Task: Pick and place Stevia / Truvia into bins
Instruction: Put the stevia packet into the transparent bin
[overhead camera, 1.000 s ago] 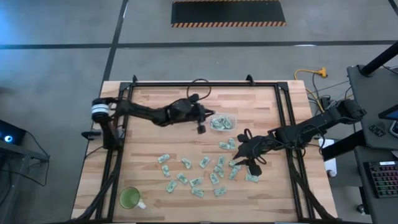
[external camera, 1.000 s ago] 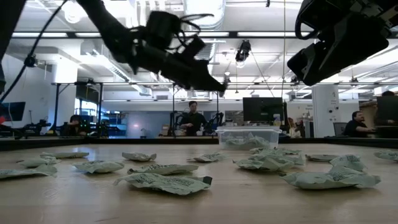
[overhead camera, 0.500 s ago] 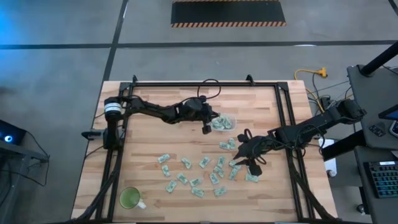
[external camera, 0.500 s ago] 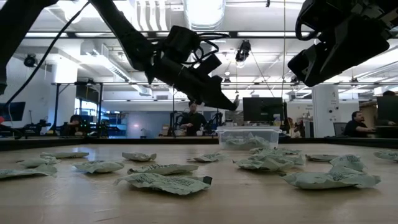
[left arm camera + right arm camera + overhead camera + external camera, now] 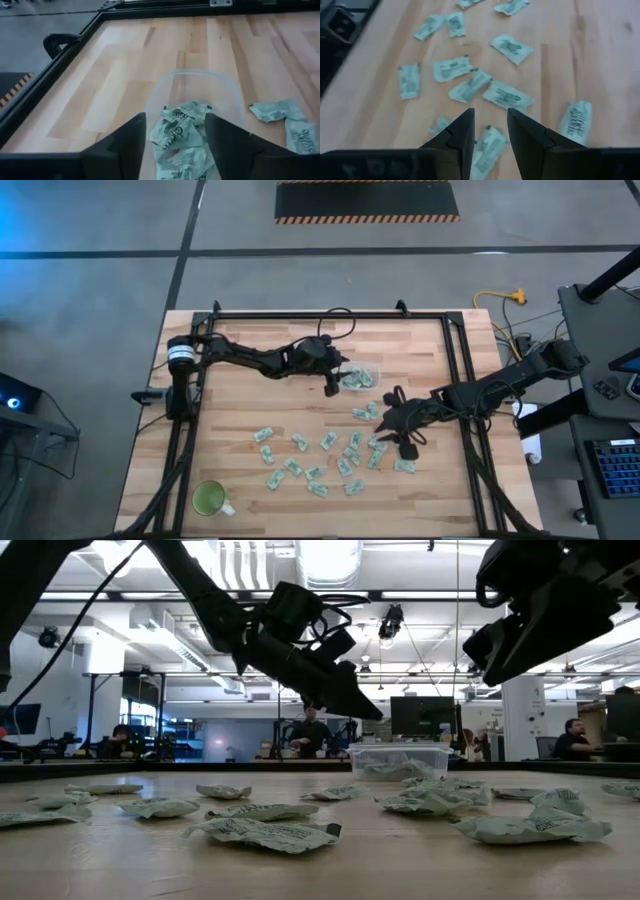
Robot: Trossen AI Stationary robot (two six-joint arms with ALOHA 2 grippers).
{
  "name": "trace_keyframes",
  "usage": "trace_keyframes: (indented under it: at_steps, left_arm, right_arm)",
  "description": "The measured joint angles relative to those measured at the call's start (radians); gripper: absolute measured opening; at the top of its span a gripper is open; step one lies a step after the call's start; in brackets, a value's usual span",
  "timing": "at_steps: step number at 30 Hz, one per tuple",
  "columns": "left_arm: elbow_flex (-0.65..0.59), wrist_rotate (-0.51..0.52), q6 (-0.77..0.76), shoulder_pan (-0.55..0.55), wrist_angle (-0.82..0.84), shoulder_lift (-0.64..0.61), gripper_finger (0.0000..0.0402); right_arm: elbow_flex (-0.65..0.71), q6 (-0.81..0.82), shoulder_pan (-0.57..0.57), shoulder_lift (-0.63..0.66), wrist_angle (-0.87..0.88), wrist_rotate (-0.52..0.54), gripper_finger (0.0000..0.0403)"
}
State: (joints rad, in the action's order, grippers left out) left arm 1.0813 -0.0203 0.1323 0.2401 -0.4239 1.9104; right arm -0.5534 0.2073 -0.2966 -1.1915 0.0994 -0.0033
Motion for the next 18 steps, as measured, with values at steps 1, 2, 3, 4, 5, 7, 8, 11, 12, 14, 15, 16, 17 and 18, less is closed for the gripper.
trace_keyframes:
  at_steps: [1,2,3,4,5,7,8,11,12,14,15,16,17,18]
  left_arm:
    - [0.000,-0.001,-0.016,0.000,0.005,-0.001,0.0197]
    - [0.000,-0.001,-0.022,0.000,0.022,-0.006,0.0203]
    - [0.000,-0.005,-0.023,-0.001,0.047,-0.012,0.0207]
    - [0.000,-0.006,-0.023,-0.004,0.067,-0.019,0.0210]
    - [0.000,-0.006,-0.025,-0.006,0.095,-0.030,0.0211]
    - [0.000,-0.007,-0.025,-0.018,0.147,-0.049,0.0212]
    - [0.000,-0.008,-0.025,-0.025,0.173,-0.058,0.0213]
    - [-0.002,-0.008,-0.025,-0.049,0.245,-0.093,0.0213]
    - [-0.001,-0.008,-0.023,-0.059,0.261,-0.108,0.0213]
    - [-0.002,-0.008,-0.022,-0.080,0.288,-0.134,0.0213]
    - [-0.002,-0.008,-0.022,-0.090,0.297,-0.148,0.0213]
    - [-0.002,-0.008,-0.022,-0.100,0.310,-0.162,0.0213]
    - [-0.003,-0.008,-0.021,-0.111,0.318,-0.178,0.0213]
    - [-0.003,-0.008,-0.021,-0.121,0.322,-0.194,0.0213]
  right_arm:
    - [0.004,0.001,0.000,0.000,0.001,0.019,0.0107]
    - [0.008,0.006,0.000,-0.001,0.002,0.046,0.0107]
    - [0.012,0.018,0.000,-0.001,0.003,0.080,0.0107]
    - [0.018,0.028,0.000,-0.001,0.006,0.120,0.0107]
    - [0.024,0.043,0.000,-0.001,0.012,0.162,0.0106]
    - [0.037,0.077,0.000,-0.001,0.028,0.246,0.0105]
    - [0.045,0.088,0.000,-0.001,0.030,0.277,0.0105]
    - [0.061,0.110,0.002,-0.001,0.031,0.302,0.0105]
    - [0.065,0.115,0.002,-0.001,0.030,0.302,0.0105]
    - [0.069,0.130,0.002,-0.003,0.030,0.302,0.0104]
    - [0.070,0.131,0.002,-0.006,0.028,0.305,0.0103]
    - [0.072,0.130,0.002,-0.010,0.029,0.309,0.0102]
    - [0.072,0.130,0.002,-0.019,0.027,0.316,0.0101]
    - [0.072,0.130,0.002,-0.028,0.024,0.320,0.0100]
